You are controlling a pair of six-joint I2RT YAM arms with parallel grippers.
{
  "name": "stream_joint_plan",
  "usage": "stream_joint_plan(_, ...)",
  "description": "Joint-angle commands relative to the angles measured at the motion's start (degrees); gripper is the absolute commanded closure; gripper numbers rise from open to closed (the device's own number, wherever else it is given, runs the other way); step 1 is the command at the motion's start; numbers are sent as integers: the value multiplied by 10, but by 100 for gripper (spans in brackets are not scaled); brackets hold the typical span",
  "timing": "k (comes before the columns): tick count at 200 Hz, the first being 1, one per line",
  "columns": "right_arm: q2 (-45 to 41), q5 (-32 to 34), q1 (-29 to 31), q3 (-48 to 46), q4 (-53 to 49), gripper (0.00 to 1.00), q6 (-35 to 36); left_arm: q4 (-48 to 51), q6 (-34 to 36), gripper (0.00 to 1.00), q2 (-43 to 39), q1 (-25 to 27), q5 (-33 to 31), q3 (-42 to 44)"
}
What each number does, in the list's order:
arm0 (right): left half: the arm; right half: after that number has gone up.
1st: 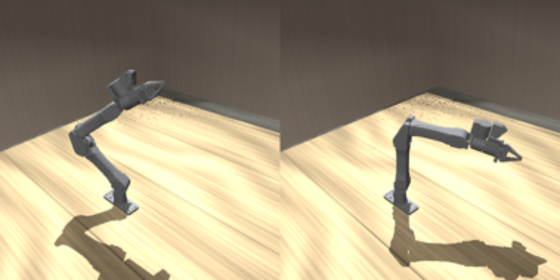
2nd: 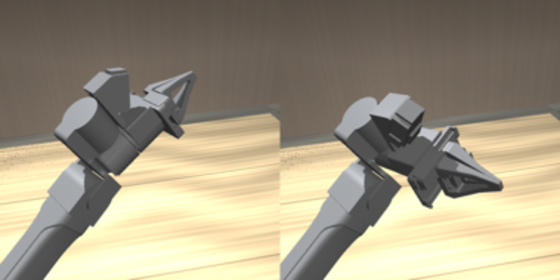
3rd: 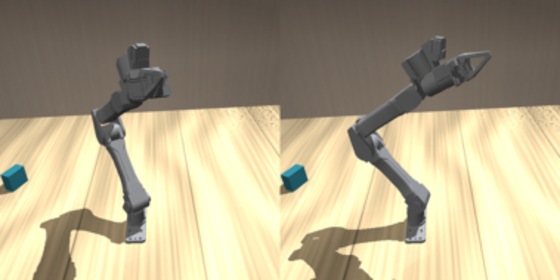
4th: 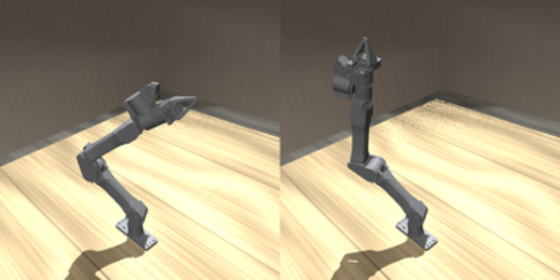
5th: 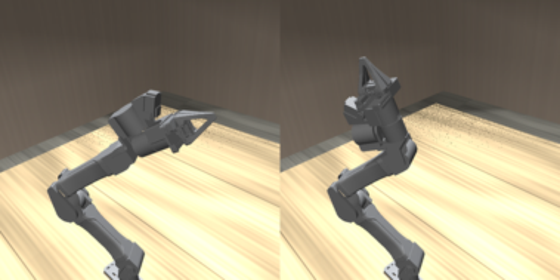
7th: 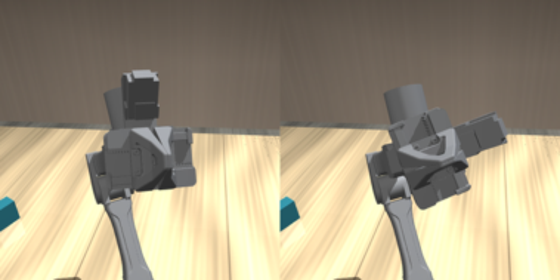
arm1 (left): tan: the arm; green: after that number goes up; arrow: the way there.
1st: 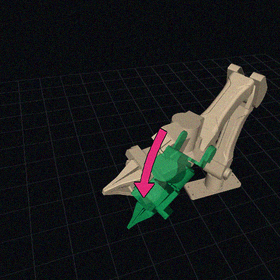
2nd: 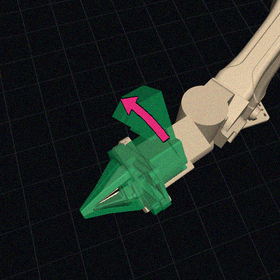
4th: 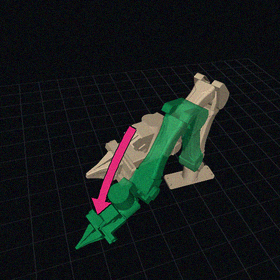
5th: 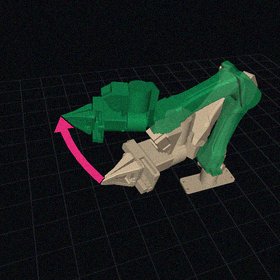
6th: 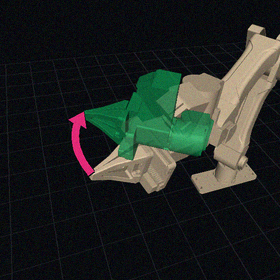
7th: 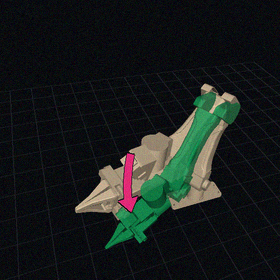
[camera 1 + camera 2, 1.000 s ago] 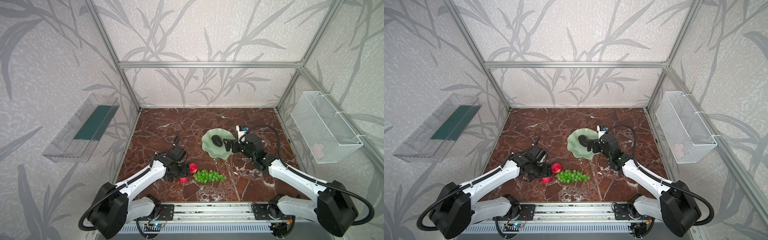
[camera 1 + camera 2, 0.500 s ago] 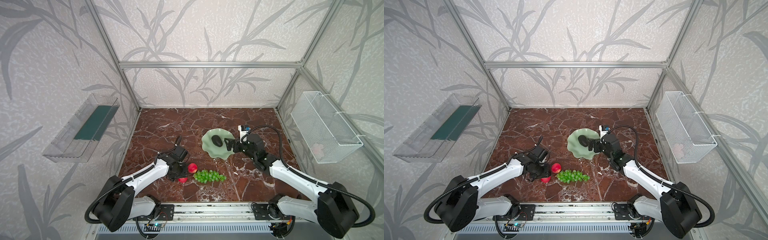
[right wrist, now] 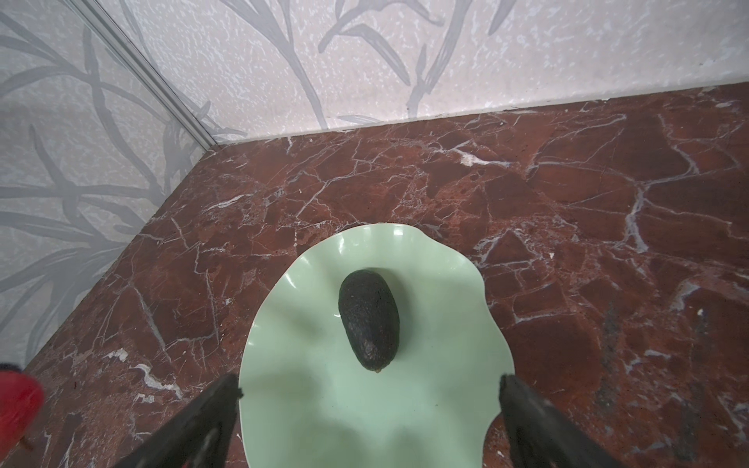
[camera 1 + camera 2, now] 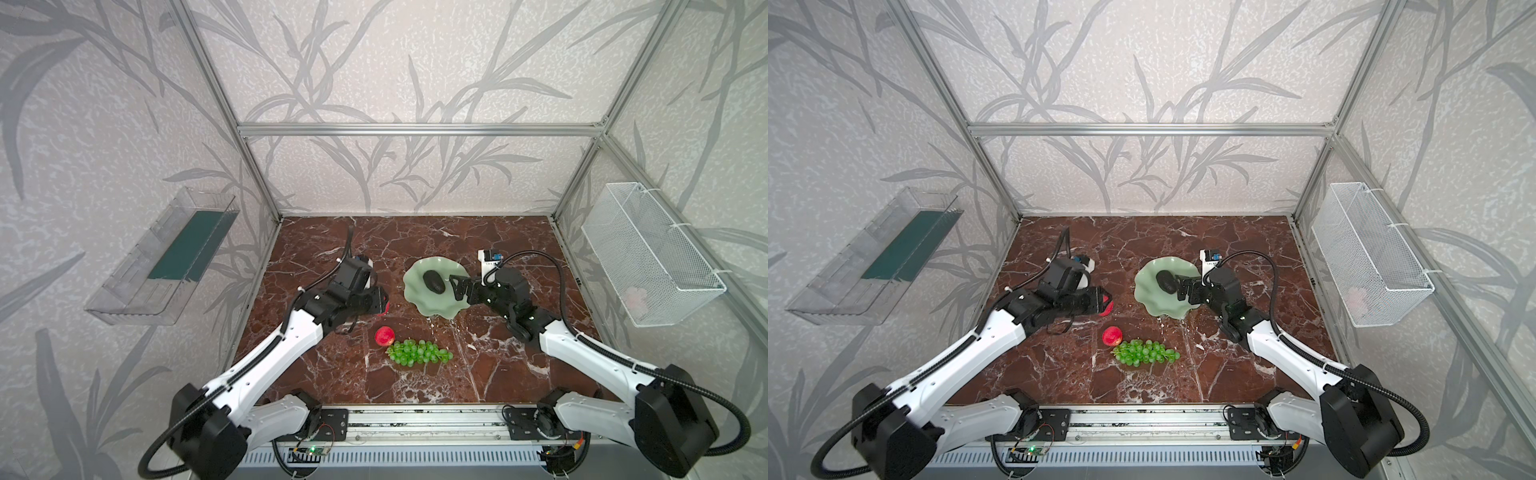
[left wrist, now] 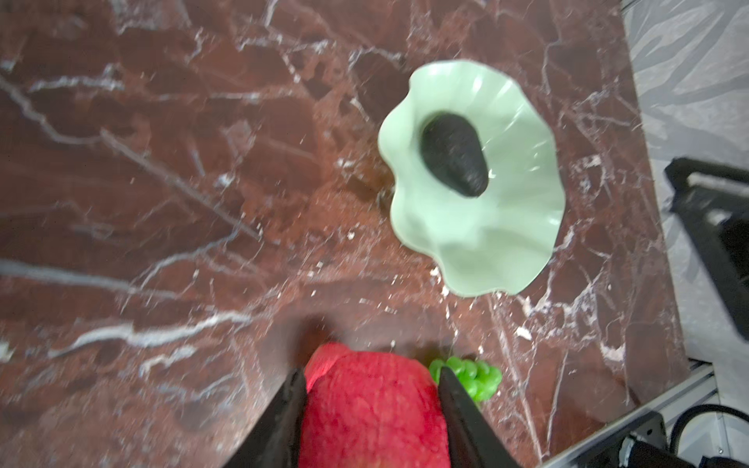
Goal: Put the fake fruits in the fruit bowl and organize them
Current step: 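Carry the red apple with the left gripper into the bowl and release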
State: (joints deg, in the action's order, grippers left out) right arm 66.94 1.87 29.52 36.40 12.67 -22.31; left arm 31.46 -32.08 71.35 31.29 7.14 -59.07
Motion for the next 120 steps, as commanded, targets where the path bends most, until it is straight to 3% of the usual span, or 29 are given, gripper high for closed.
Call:
stream_joint_plan(1, -36, 5, -5, -13, -13, 1, 5, -55, 26, 58, 86, 7, 13, -58)
stream_joint_plan(55, -86, 8, -20, -24, -51, 1, 16, -14, 60, 60, 321, 48, -14, -254)
stream_joint_plan(120, -112, 9, -30, -35, -67, 1, 21, -1, 51, 60, 424, 92, -40, -319)
